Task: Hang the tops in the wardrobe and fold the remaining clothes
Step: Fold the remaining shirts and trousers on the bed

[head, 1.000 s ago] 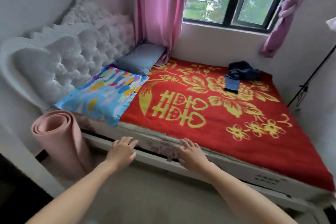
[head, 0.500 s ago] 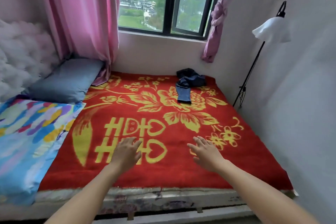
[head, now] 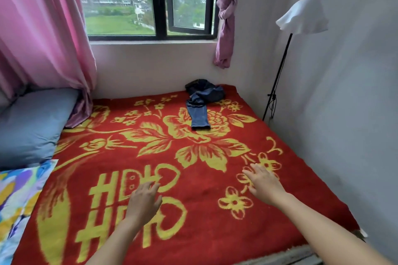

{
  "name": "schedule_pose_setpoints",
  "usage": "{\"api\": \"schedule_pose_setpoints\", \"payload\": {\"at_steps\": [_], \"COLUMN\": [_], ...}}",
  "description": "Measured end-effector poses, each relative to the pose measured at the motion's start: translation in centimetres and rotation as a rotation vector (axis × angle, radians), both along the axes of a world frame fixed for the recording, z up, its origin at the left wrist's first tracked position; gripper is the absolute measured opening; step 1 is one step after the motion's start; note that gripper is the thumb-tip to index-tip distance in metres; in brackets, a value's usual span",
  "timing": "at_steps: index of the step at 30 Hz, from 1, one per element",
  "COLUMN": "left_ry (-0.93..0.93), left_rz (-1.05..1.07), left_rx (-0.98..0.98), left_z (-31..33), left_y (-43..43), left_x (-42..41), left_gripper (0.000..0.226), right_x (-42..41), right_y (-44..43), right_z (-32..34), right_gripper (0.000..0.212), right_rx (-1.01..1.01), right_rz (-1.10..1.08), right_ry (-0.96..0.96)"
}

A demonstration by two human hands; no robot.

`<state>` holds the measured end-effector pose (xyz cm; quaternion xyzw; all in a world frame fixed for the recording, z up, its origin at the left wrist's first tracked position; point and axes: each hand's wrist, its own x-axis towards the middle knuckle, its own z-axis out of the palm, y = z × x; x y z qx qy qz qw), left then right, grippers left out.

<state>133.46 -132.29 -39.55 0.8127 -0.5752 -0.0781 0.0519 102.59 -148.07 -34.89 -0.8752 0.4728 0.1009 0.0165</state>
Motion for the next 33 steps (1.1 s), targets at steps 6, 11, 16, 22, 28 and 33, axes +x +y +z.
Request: {"api": "schedule_pose_setpoints", "payload": {"at_steps": [6,11,16,22,28,33], "left_ry": [0.015,0.093,0.168,0.172,0.143,0.176], "left_rz": [0.099,0.174,0.262,0.307,0.258,0.302], "left_rx": [0.009,0.057,0.124,0.262,0.418,0.498], "left_z": [0.1,-1.1,-4.2,-7.5,-13.1,-19.9], "left_y": [-10.6,-17.1,-19.1,-23.9,-32.5,-40.0], "left_x": [0.3,-1.0,-1.8,1.8,7.1,11.0], "left_gripper": [0.044,0.045,0.046,0.048,0.056,0.094], "right_x": [2.5,4.3,6.3,10.0,14.4,19.2], "right_y": [-12.0,-18.9,-23.4,-29.0,-36.1,-42.5], "right_z": [-0.8,-3.5,-6.3,-10.5,-15.7,-21.7], "right_gripper": [0.055,0.054,0.054,0.054,0.055,0.056], "right_rx": [0.019,0.122,0.215,0.312,0.36,0.333], "right_rz": [0.043,0.1,0.118,0.114,0.077,0.072], "right_ry": [-0.065,-0.035,0.007,0.038,0.082,0.126]}}
